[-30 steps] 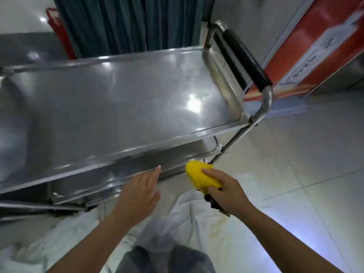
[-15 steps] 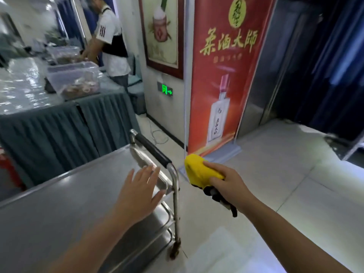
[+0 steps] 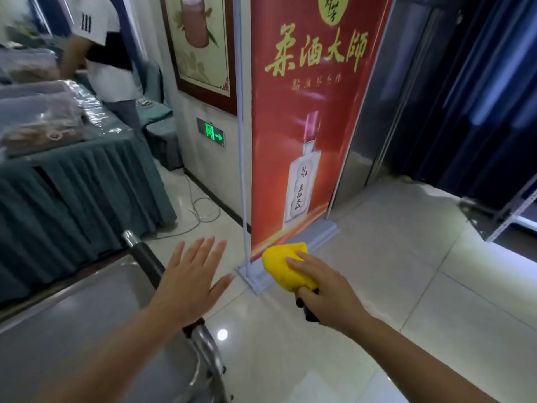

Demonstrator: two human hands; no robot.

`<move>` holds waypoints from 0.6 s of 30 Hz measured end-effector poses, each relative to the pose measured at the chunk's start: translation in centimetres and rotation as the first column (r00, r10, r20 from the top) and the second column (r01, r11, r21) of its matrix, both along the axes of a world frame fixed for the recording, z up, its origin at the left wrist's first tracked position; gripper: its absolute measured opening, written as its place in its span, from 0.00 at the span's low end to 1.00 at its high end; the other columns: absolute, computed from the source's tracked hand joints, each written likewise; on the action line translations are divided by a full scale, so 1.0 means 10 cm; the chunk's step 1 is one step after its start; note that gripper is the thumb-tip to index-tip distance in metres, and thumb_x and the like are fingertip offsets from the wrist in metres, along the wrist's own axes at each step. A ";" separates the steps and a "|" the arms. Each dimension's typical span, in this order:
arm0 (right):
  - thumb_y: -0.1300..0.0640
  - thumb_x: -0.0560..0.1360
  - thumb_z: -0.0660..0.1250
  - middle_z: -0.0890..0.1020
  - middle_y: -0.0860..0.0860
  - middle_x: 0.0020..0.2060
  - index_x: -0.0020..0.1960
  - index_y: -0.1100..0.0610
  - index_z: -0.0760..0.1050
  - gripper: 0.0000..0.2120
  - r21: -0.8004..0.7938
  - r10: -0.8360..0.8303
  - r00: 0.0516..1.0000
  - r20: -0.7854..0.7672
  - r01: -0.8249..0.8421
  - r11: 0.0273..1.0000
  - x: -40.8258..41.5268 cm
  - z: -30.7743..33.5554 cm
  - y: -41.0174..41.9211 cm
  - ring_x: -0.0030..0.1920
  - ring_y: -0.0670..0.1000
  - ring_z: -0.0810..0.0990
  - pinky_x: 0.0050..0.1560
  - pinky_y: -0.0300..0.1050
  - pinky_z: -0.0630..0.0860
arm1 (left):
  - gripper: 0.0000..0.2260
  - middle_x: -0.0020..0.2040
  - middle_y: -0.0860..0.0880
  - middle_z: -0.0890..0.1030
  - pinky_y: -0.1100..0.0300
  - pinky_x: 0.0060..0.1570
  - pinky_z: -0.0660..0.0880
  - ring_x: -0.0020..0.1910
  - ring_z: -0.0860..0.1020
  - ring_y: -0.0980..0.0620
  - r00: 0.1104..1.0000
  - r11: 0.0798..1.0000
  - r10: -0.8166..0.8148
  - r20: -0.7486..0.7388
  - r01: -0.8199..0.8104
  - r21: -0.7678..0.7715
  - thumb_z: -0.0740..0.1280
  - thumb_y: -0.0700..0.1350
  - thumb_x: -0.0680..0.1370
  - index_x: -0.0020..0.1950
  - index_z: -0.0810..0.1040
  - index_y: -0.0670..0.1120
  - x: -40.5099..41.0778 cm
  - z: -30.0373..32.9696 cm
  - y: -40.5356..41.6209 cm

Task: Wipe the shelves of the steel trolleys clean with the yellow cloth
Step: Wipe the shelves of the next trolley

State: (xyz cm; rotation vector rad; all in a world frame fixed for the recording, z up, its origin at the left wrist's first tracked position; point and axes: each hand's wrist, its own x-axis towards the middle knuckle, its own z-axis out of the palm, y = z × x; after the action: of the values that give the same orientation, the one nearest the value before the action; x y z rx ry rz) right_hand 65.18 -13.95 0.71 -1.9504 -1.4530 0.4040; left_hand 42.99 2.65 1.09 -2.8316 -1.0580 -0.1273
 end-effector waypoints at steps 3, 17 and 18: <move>0.58 0.73 0.63 0.59 0.43 0.75 0.70 0.42 0.67 0.27 -0.090 0.124 0.974 0.188 -0.109 0.990 0.33 -0.10 0.34 0.71 0.49 0.66 0.63 0.44 0.70 | 0.40 0.79 0.47 0.53 0.48 0.75 0.40 0.78 0.49 0.47 1.000 1.000 0.005 -0.005 -0.006 -0.028 0.29 0.67 0.72 0.79 0.48 0.49 0.29 -0.05 0.34; 0.66 0.60 0.76 0.78 0.60 0.62 0.59 0.55 0.80 0.28 -0.090 0.512 0.717 0.473 -0.539 0.837 1.68 -0.45 2.52 0.58 0.66 0.78 0.44 0.54 0.81 | 0.43 0.76 0.48 0.63 0.48 0.73 0.47 0.76 0.60 0.47 0.938 0.932 0.327 -0.112 -0.340 -0.127 0.29 0.71 0.72 0.78 0.58 0.50 1.20 -0.51 1.69; 0.67 0.57 0.77 0.79 0.60 0.61 0.58 0.55 0.81 0.29 -0.093 0.536 0.683 0.496 -0.573 0.815 1.78 -0.44 2.73 0.57 0.66 0.79 0.42 0.54 0.81 | 0.44 0.77 0.49 0.60 0.48 0.74 0.44 0.77 0.57 0.48 0.919 0.910 0.378 -0.111 -0.391 -0.139 0.28 0.71 0.70 0.78 0.56 0.50 1.27 -0.52 1.77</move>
State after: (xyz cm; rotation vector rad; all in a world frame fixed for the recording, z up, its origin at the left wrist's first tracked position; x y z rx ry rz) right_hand 83.02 13.36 -3.70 -1.5736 -2.3895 0.0847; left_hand 55.64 20.37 -4.07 -2.6616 -1.6470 0.1131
